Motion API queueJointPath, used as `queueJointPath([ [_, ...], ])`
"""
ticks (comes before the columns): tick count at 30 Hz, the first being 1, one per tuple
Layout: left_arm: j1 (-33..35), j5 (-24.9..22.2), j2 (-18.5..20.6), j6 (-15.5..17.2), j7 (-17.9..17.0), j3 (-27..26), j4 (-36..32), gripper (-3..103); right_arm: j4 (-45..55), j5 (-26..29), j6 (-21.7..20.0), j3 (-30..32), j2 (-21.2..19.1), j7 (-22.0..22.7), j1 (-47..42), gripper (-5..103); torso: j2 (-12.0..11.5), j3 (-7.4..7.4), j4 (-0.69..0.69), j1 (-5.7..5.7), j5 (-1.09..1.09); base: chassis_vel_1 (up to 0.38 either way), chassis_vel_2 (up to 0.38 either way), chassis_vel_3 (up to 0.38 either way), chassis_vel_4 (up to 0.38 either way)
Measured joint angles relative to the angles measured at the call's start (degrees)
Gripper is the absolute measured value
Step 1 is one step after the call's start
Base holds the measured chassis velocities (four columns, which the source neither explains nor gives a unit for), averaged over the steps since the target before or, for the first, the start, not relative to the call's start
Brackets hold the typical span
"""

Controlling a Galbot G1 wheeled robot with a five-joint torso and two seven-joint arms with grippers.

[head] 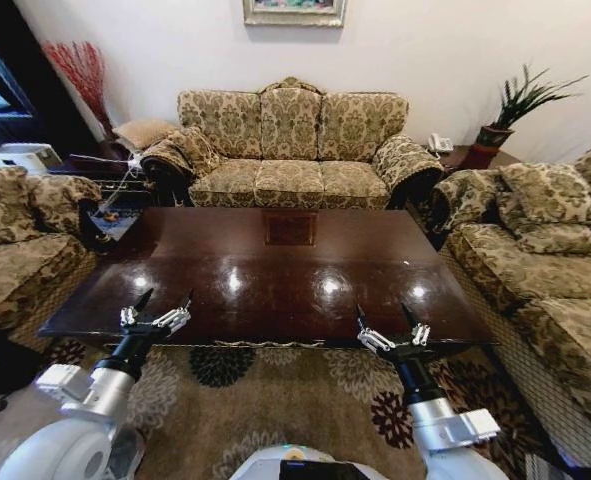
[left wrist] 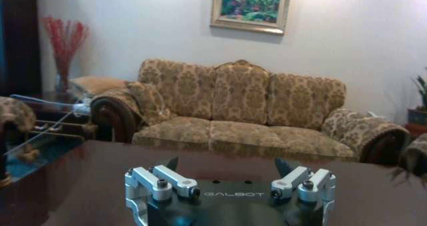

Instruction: Move to the front of the table and place the trash on the table into the trash bin.

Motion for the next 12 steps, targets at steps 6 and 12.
queueJointPath([
  [6, 0.00, 0.00, 0.00, 0.00, 0.00, 0.00, 0.00, 99, -0.01, 0.00, 0.00, 0.00, 0.00, -0.01, 0.00, 100, -0.25, -0.16, 0.01, -0.10, 0.00, 0.033, 0.041, 0.039, 0.035],
  [12, 0.00, 0.00, 0.00, 0.00, 0.00, 0.00, -0.01, 99, -0.01, 0.00, 0.00, 0.00, 0.00, -0.01, 0.00, 100, -0.26, -0.16, 0.00, -0.10, 0.01, 0.000, 0.000, 0.000, 0.000],
])
